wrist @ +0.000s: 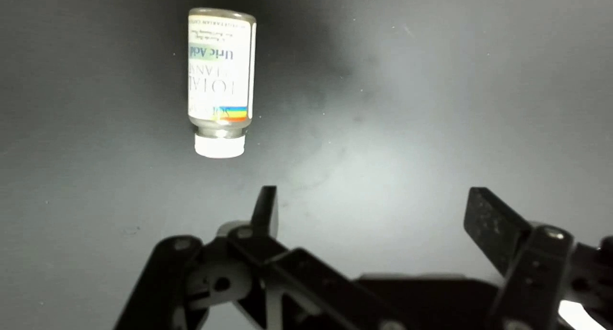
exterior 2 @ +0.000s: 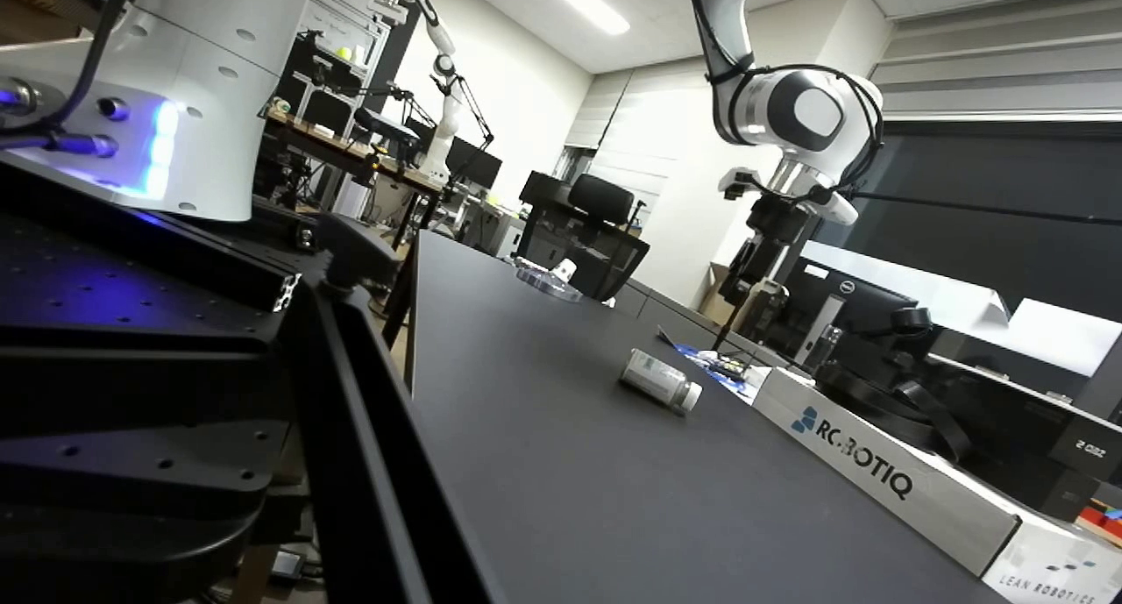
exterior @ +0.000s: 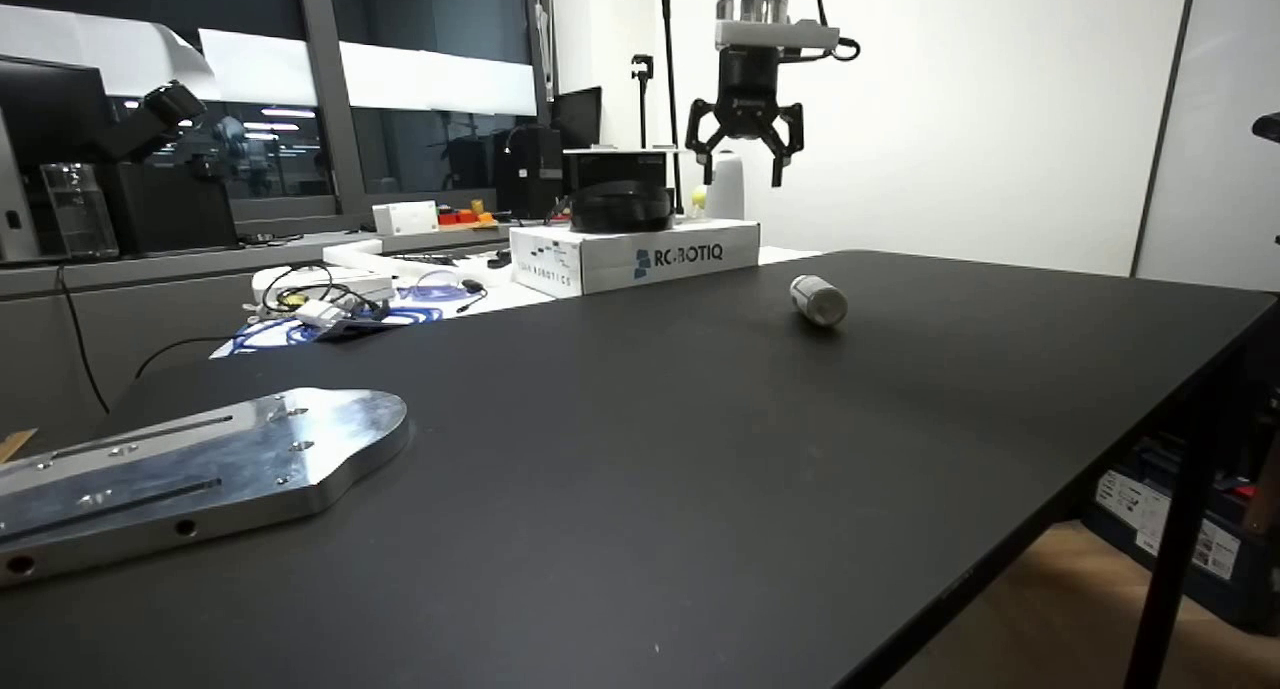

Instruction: Lay the bottle on its side then place it upside down

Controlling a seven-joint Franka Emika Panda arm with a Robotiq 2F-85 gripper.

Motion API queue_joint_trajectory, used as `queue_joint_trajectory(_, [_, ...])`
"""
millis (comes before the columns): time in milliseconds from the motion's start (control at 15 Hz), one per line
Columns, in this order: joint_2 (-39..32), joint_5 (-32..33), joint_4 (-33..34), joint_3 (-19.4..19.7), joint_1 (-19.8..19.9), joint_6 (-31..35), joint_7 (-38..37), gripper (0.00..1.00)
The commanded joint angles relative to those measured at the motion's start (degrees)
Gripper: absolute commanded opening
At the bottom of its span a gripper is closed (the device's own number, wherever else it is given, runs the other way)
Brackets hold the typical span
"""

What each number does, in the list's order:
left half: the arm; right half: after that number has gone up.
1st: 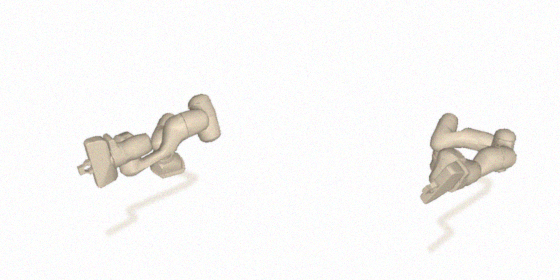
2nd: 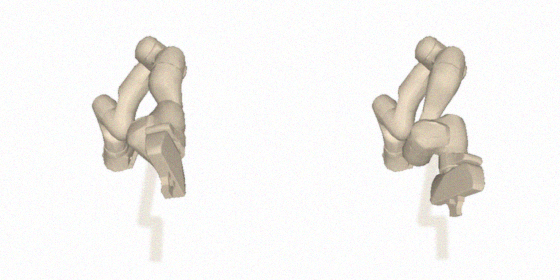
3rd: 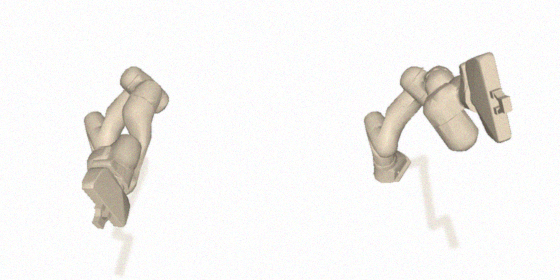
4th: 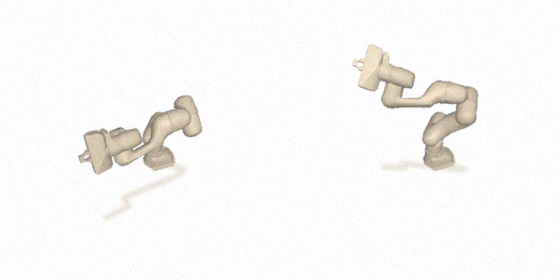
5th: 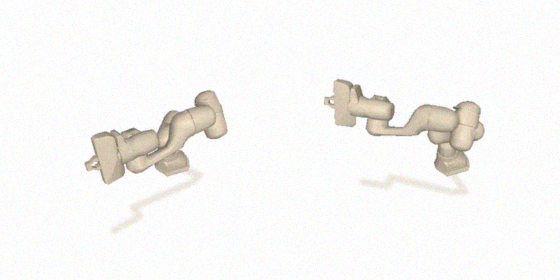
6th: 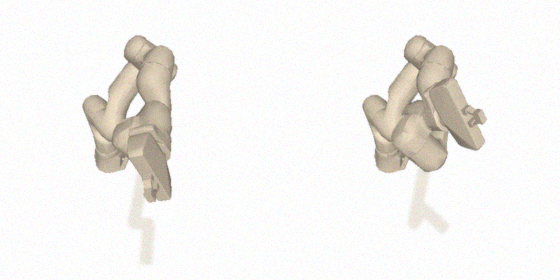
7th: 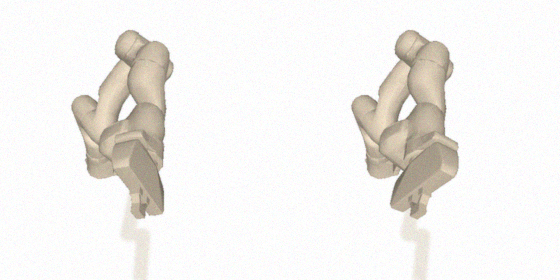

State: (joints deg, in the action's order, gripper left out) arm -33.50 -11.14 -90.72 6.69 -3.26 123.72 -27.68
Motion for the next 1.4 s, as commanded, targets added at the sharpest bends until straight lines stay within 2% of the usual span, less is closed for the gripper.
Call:
queue_joint_trajectory(0, [4.51,-0.09,-10.47,0.76,-0.30,6.93,-6.23,1.00])
queue_joint_trajectory(400, [7.33,4.06,-19.83,2.62,-0.26,9.20,-5.32,1.00])
queue_joint_trajectory(667, [7.84,2.12,-23.81,1.86,0.92,15.77,-3.88,1.00])
queue_joint_trajectory(867, [6.96,-0.65,-25.10,0.22,1.87,20.47,-1.40,1.00])
queue_joint_trajectory(1333, [5.80,-1.52,-26.40,-0.11,1.43,22.11,-1.32,1.00])
